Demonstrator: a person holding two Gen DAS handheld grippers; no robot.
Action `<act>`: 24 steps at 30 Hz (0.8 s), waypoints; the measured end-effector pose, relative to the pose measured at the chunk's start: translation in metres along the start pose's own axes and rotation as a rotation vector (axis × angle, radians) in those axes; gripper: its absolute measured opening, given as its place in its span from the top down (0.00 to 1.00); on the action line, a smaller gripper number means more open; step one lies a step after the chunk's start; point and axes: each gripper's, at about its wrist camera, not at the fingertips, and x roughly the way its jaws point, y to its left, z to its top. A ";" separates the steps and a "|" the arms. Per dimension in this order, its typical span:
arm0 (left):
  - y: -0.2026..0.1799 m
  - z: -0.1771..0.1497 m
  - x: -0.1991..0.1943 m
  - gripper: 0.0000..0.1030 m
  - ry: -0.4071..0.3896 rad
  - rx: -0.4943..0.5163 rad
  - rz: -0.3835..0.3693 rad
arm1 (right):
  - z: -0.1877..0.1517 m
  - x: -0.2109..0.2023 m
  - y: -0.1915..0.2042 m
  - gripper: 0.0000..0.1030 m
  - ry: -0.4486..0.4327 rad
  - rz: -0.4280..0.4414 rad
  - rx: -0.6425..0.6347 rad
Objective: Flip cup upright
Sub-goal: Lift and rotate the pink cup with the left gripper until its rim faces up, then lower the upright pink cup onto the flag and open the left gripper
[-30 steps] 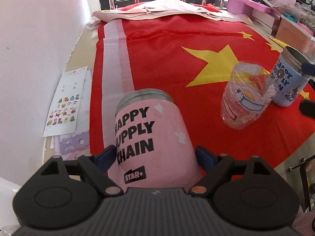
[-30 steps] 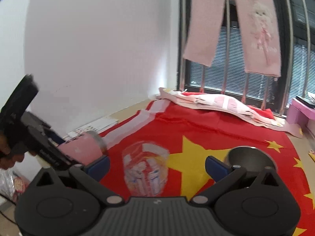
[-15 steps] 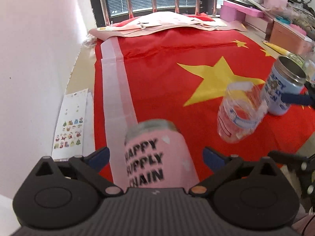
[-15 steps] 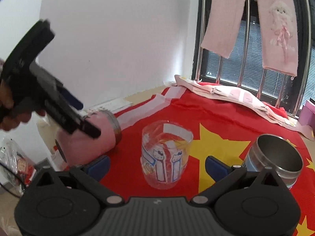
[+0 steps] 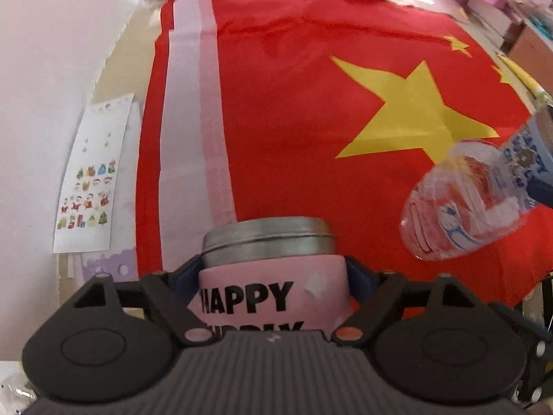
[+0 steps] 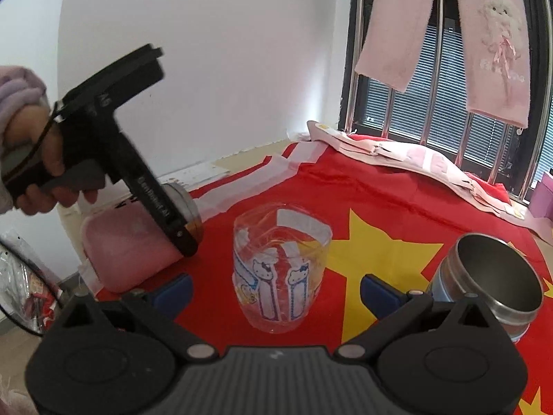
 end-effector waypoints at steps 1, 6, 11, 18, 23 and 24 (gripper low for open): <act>0.000 -0.005 -0.005 0.18 -0.022 -0.006 0.000 | 0.000 -0.001 0.000 0.00 -0.003 -0.002 0.003; 0.004 -0.026 -0.032 0.18 -0.145 -0.038 -0.017 | 0.000 -0.007 0.004 0.00 -0.015 0.000 0.012; 0.005 -0.045 -0.063 0.18 -0.267 -0.068 -0.062 | -0.004 -0.015 0.013 0.00 -0.026 0.004 0.017; -0.006 -0.049 -0.093 0.18 -0.495 -0.052 -0.023 | -0.002 -0.022 0.016 0.00 -0.054 -0.023 0.027; -0.009 -0.025 -0.067 0.18 -0.551 -0.043 0.033 | 0.003 -0.022 0.018 0.00 -0.085 -0.056 0.032; -0.010 -0.020 -0.060 0.18 -0.553 -0.037 0.053 | 0.003 -0.021 0.018 0.00 -0.088 -0.063 0.031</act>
